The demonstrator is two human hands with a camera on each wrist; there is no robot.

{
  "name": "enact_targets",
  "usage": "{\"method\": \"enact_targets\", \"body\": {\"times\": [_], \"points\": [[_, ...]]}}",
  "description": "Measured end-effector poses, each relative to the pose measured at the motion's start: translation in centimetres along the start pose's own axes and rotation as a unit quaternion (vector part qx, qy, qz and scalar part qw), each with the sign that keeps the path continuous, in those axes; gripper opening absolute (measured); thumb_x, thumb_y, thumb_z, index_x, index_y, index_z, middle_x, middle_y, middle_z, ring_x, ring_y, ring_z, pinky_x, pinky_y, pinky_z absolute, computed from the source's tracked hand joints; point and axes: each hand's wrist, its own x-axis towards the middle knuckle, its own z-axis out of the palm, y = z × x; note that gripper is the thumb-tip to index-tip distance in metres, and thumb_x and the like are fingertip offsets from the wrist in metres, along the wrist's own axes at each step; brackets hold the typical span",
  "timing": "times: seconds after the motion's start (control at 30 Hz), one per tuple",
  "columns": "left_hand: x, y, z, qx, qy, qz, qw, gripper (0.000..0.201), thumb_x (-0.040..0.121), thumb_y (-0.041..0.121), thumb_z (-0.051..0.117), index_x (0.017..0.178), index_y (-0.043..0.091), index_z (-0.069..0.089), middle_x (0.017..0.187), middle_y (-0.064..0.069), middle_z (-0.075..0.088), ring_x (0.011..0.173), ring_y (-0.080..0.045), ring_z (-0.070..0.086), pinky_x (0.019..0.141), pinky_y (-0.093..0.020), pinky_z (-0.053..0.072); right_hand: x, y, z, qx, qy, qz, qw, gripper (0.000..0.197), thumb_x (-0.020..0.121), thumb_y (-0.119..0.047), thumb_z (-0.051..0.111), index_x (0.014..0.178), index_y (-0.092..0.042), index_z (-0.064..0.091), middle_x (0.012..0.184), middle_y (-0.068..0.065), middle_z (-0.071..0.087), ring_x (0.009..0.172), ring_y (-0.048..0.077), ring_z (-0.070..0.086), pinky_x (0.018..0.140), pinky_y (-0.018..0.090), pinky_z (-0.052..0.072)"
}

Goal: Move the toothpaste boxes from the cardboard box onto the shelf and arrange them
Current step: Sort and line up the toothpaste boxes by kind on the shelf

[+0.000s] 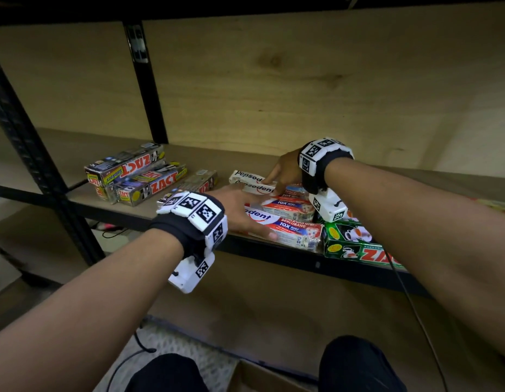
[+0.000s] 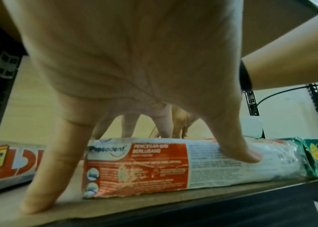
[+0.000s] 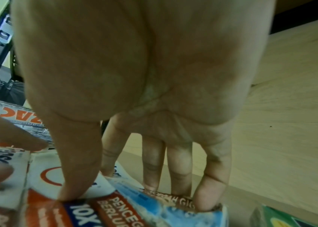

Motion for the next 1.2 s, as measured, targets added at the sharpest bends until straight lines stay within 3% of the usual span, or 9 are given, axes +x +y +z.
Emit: {"method": "enact_targets", "body": {"times": [0.13, 0.27, 0.37, 0.5, 0.6, 0.8, 1.0, 1.13, 1.2], "points": [[0.5, -0.6, -0.1, -0.001, 0.025, -0.004, 1.000, 0.104, 0.050, 0.095, 0.056, 0.139, 0.042, 0.048, 0.149, 0.010, 0.044, 0.132, -0.015, 0.046, 0.107, -0.033, 0.038, -0.8, -0.4, -0.1, -0.019, -0.015, -0.004, 1.000, 0.056, 0.093, -0.035, 0.066, 0.145, -0.038, 0.046, 0.154, -0.009, 0.039, 0.137, 0.015, 0.042, 0.097, 0.023, 0.035], [0.5, -0.5, -0.3, 0.025, 0.009, -0.010, 1.000, 0.097, 0.050, 0.096, 0.052, 0.136, 0.050, 0.047, 0.154, -0.005, 0.033, 0.136, -0.025, 0.039, 0.111, -0.042, 0.036, -3.9, -0.3, -0.8, -0.022, -0.004, -0.023, 0.999, 0.053, 0.099, -0.035, 0.057, 0.149, -0.037, 0.040, 0.155, -0.005, 0.038, 0.137, 0.018, 0.041, 0.100, 0.024, 0.034], [0.3, -0.2, -0.7, 0.047, -0.010, -0.017, 0.999, 0.091, 0.057, 0.093, 0.052, 0.138, 0.053, 0.042, 0.151, -0.006, 0.034, 0.136, -0.027, 0.038, 0.111, -0.041, 0.034, -7.2, 0.8, -1.1, -0.028, -0.017, -0.027, 0.999, 0.054, 0.096, -0.041, 0.060, 0.147, -0.039, 0.041, 0.152, -0.003, 0.042, 0.134, 0.021, 0.044, 0.105, 0.031, 0.037], [0.2, 1.3, -1.7, 0.091, -0.034, -0.023, 0.995, 0.096, 0.063, 0.085, 0.058, 0.146, 0.043, 0.036, 0.156, 0.002, 0.033, 0.142, -0.022, 0.031, 0.114, -0.039, 0.028, -12.2, 4.0, 0.0, -0.100, -0.123, 0.020, 0.987, 0.083, 0.080, -0.062, 0.069, 0.151, -0.039, 0.033, 0.160, -0.005, 0.026, 0.146, 0.023, 0.026, 0.117, 0.044, 0.024], [0.2, 3.1, -1.8, 0.108, -0.043, -0.018, 0.993, 0.095, 0.069, 0.079, 0.060, 0.150, 0.036, 0.032, 0.156, 0.008, 0.032, 0.142, -0.019, 0.032, 0.114, -0.036, 0.025, -15.7, 6.0, 2.1, -0.121, -0.121, 0.070, 0.983, 0.108, 0.068, -0.069, 0.074, 0.155, -0.039, 0.018, 0.165, -0.005, 0.014, 0.151, 0.024, 0.014, 0.120, 0.049, 0.016], [0.6, 3.2, -1.9, 0.111, -0.060, -0.008, 0.992, 0.087, 0.075, 0.070, 0.063, 0.150, 0.038, 0.032, 0.156, 0.009, 0.032, 0.143, -0.017, 0.031, 0.114, -0.032, 0.024, -17.8, 5.3, 6.3, -0.114, -0.004, 0.048, 0.992, 0.092, 0.082, -0.065, 0.064, 0.156, -0.028, 0.024, 0.159, 0.000, 0.031, 0.141, 0.025, 0.038, 0.112, 0.040, 0.036], [0.8, 3.8, -1.7, 0.104, -0.075, -0.013, 0.992, 0.095, 0.070, 0.080, 0.058, 0.151, 0.039, 0.029, 0.158, 0.007, 0.027, 0.145, -0.019, 0.026, 0.117, -0.039, 0.019, -17.5, 5.0, 6.9, -0.121, 0.012, 0.057, 0.991, 0.087, 0.085, -0.063, 0.062, 0.155, -0.026, 0.026, 0.156, 0.004, 0.038, 0.134, 0.027, 0.046, 0.103, 0.039, 0.044], [0.8, 4.0, -1.3, 0.081, -0.069, -0.001, 0.994, 0.086, 0.078, 0.073, 0.057, 0.151, 0.036, 0.030, 0.160, 0.000, 0.023, 0.146, -0.022, 0.023, 0.116, -0.038, 0.018, -17.3, 4.8, 7.6, -0.123, 0.029, 0.074, 0.989, 0.084, 0.087, -0.062, 0.061, 0.155, -0.027, 0.026, 0.150, 0.001, 0.046, 0.129, 0.027, 0.050, 0.095, 0.040, 0.048], [0.7, 4.1, -1.2, 0.082, -0.071, 0.002, 0.994, 0.083, 0.081, 0.069, 0.056, 0.151, 0.036, 0.027, 0.161, -0.003, 0.021, 0.147, -0.024, 0.020, 0.117, -0.038, 0.017, -17.2, 4.7, 8.3, -0.116, 0.029, 0.085, 0.989, 0.086, 0.089, -0.061, 0.058, 0.156, -0.025, 0.018, 0.156, 0.003, 0.037, 0.134, 0.029, 0.046, 0.100, 0.043, 0.047]]}}
